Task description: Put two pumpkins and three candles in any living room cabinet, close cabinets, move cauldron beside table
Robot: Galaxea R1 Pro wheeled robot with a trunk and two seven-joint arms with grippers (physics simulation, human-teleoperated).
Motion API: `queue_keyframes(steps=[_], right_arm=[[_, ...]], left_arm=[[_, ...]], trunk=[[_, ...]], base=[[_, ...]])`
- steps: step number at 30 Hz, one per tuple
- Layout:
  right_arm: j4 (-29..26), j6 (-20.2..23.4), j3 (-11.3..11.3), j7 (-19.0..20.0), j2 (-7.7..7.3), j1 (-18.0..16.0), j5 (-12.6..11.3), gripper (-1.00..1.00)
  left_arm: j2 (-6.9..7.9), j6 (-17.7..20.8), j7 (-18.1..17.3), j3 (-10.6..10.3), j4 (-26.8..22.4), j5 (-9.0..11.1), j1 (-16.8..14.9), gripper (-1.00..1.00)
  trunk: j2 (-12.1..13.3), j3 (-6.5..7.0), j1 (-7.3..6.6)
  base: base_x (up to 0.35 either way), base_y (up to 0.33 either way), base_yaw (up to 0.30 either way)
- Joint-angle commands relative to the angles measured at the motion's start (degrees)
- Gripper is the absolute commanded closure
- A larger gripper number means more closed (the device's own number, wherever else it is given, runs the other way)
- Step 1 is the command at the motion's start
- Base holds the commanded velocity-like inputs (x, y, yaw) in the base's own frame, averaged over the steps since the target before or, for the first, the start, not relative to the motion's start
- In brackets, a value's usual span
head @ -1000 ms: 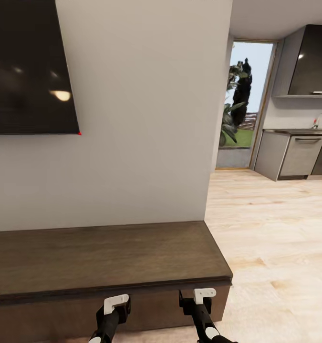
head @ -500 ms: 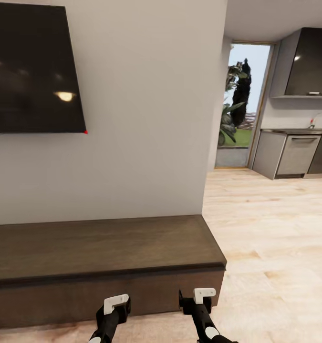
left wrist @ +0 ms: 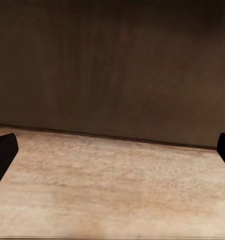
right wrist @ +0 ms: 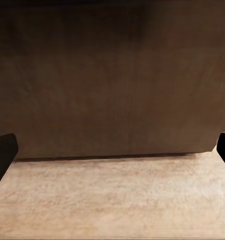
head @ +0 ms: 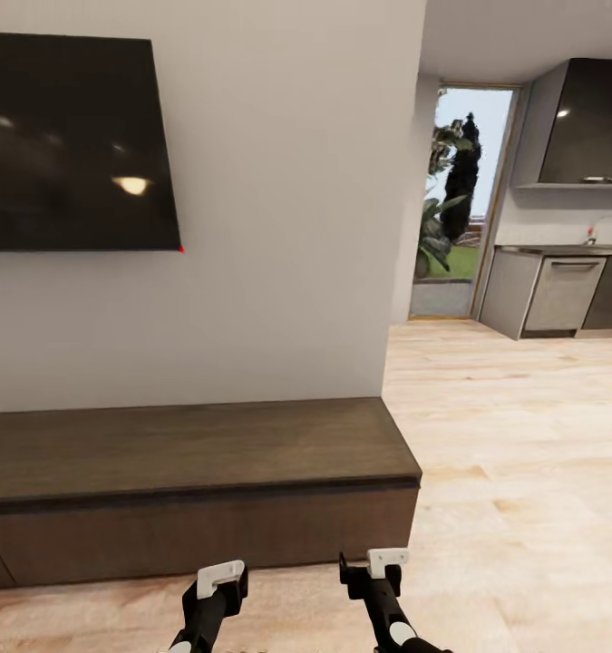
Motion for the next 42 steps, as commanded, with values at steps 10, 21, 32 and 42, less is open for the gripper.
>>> queue_keyframes(steps=[10,21,32,42], right_arm=[[0.0,0.0,0.5,-0.4,0.01,0.0,-0.3,-1.0],[0.1,0.0,0.5,-0.4,0.01,0.0,-0.3,-1.0],[0.1,0.0,0.5,-0.4,0.01,0.0,-0.3,-1.0],[0.1,0.0,0.5,-0.4,0.01,0.0,-0.3,-1.0]], left_arm=[[-0.05,-0.2,0.4,-0.5,-0.2,0.3,-0.1,-1.0],[0.0,-0.2,0.5,-0.5,-0.2,0.5,-0.1,-1.0],[-0.08,-0.1,0.5,-0.5,0.0,0.4,-0.1,-1.0],[-0.01,-0.1,0.5,-0.5,-0.1,0.4,-0.1,-1.0]], trunk=[[0.0,0.57,-0.02],[0.0,1.19,-0.02],[0.0,1.79,-0.02],[0.0,2.33,-0.02]], base=[[-0.011,0.0,0.215],[0.0,0.0,0.241],[0.0,0.0,0.244],[0.0,0.0,0.244]])
